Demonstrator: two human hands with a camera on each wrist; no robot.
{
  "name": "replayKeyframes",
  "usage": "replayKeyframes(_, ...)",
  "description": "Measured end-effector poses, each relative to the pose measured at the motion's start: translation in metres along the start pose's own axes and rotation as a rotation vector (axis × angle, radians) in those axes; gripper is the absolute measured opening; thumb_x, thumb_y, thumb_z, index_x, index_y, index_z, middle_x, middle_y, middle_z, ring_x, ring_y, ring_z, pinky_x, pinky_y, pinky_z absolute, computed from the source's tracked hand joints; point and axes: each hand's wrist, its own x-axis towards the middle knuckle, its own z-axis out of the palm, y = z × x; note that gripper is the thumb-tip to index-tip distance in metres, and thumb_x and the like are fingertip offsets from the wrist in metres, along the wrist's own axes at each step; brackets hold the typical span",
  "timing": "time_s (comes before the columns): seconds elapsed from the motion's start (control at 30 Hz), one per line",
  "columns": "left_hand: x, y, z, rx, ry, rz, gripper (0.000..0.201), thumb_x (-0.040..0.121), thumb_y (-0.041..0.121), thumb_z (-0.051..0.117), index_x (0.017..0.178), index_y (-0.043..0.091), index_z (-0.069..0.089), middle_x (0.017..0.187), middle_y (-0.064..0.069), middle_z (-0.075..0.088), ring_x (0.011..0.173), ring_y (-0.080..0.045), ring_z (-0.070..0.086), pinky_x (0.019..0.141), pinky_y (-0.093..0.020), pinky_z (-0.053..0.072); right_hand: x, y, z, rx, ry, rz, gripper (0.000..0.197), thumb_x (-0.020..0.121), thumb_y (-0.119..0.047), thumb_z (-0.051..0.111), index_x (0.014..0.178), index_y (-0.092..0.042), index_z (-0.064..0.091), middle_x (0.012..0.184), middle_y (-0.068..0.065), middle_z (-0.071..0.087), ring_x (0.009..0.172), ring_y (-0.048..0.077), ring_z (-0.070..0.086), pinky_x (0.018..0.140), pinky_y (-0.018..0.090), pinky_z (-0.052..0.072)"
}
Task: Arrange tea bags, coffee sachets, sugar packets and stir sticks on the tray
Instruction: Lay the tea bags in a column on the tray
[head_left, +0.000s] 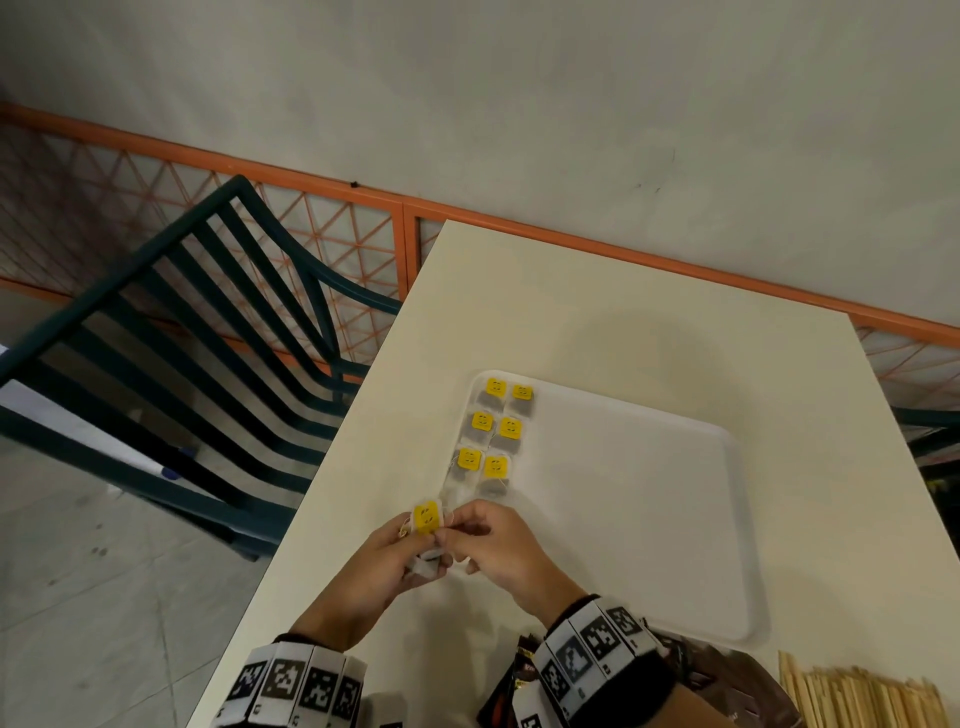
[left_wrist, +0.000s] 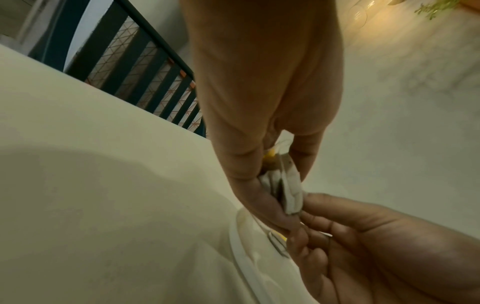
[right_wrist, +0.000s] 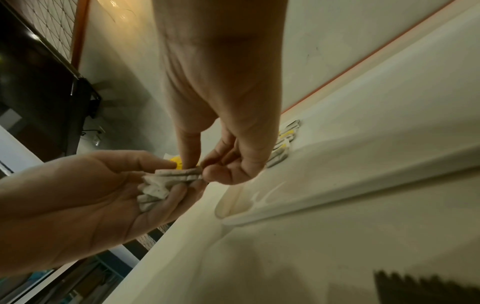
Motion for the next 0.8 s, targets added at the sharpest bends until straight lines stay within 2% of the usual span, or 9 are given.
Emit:
replayKeyframes(0.1,-0.003,-0.001,-0.002,0.027,0.005,0.021,0.015,0.09,0.011,0.055,0.102,0.008,0.063,0.088,-0.012,0.068,0.081,-0.021,0.065,0.07,-0.025,0.055,0.001,0.001,-0.001,0.071,-0.01,0.03,0.007,0.086,-0.01,0.064,0.084,-0.013,0.057,0.073,0.002,0.059,0.06,0.007,0.055,0.055,0.015,0.049)
replayKeyframes(0.17,-0.004,-0.004,-0.004,0.059,0.019,0.049,0.016,0.088,0.012,0.058,0.103,0.007,0.061,0.084,-0.01,0.069,0.079,-0.019,0.065,0.068,-0.023,0.055,-0.001,0.001,-0.002,0.125,-0.057,0.036,0.007,0.087,-0.012,0.064,0.09,-0.012,0.058,0.081,0.003,0.06,0.066,0.009,0.058,0.059,0.016,0.052)
replayKeyframes(0.27,-0.001,-0.007,-0.006,0.079,0.066,0.076,0.017,0.085,0.009,0.063,0.101,0.006,0.059,0.063,0.001,0.067,0.066,-0.012,0.064,0.066,-0.022,0.055,0.0,0.002,-0.001,0.156,-0.09,0.032,0.014,0.086,-0.011,0.064,0.099,-0.012,0.059,0.086,0.003,0.061,0.068,0.007,0.059,0.061,0.016,0.053)
replayKeyframes(0.33,0.001,-0.009,-0.006,0.098,0.092,0.092,0.016,0.084,0.007,0.064,0.098,0.005,0.059,0.057,0.002,0.064,0.057,-0.008,0.061,0.065,-0.023,0.052,0.002,0.003,-0.002,0.162,-0.083,0.037,0.019,0.086,-0.009,0.064,0.104,-0.011,0.059,0.087,0.005,0.06,0.068,0.007,0.058,0.061,0.015,0.052)
replayKeyframes(0.4,0.003,-0.01,-0.007,0.095,0.115,0.104,0.014,0.084,0.006,0.064,0.098,0.003,0.06,0.065,-0.004,0.063,0.06,-0.011,0.061,0.065,-0.024,0.051,0.004,0.004,-0.002,0.16,-0.083,0.041,0.013,0.088,-0.006,0.061,0.101,-0.009,0.06,0.082,0.004,0.059,0.067,0.007,0.057,0.061,0.014,0.052)
replayKeyframes(0.5,0.006,-0.011,-0.01,0.068,0.142,0.101,0.013,0.09,0.009,0.055,0.099,0.004,0.062,0.081,-0.016,0.064,0.076,-0.023,0.062,0.072,-0.029,0.053,0.009,0.007,-0.006,0.167,-0.013,0.048,0.006,0.088,-0.004,0.06,0.093,-0.006,0.061,0.076,0.002,0.06,0.064,0.009,0.057,0.06,0.013,0.052)
replayKeyframes(0.63,0.01,-0.011,-0.016,0.013,0.206,0.092,0.016,0.092,0.008,0.051,0.1,-0.001,0.06,0.089,-0.019,0.066,0.08,-0.023,0.067,0.073,-0.027,0.055,0.018,0.012,-0.011,0.242,0.133,0.094,0.009,0.089,0.0,0.057,0.097,0.0,0.062,0.082,0.007,0.059,0.068,0.015,0.06,0.059,0.014,0.054)
replayKeyframes(0.73,0.011,-0.013,-0.02,0.001,0.227,0.107,0.015,0.093,0.008,0.051,0.097,-0.004,0.059,0.088,-0.019,0.063,0.074,-0.017,0.068,0.064,-0.019,0.056,0.024,0.011,-0.01,0.189,0.218,0.134,0.005,0.087,-0.004,0.06,0.087,-0.008,0.059,0.074,0.003,0.059,0.06,0.013,0.059,0.052,0.017,0.05)
replayKeyframes(0.8,0.01,-0.013,-0.022,-0.002,0.22,0.119,0.015,0.092,0.01,0.052,0.099,0.0,0.061,0.092,-0.018,0.065,0.077,-0.018,0.069,0.066,-0.02,0.056,0.029,0.014,-0.008,0.142,0.292,0.127,0.016,0.084,-0.005,0.064,0.08,-0.015,0.052,0.071,0.002,0.059,0.055,0.012,0.056,0.048,0.019,0.044)
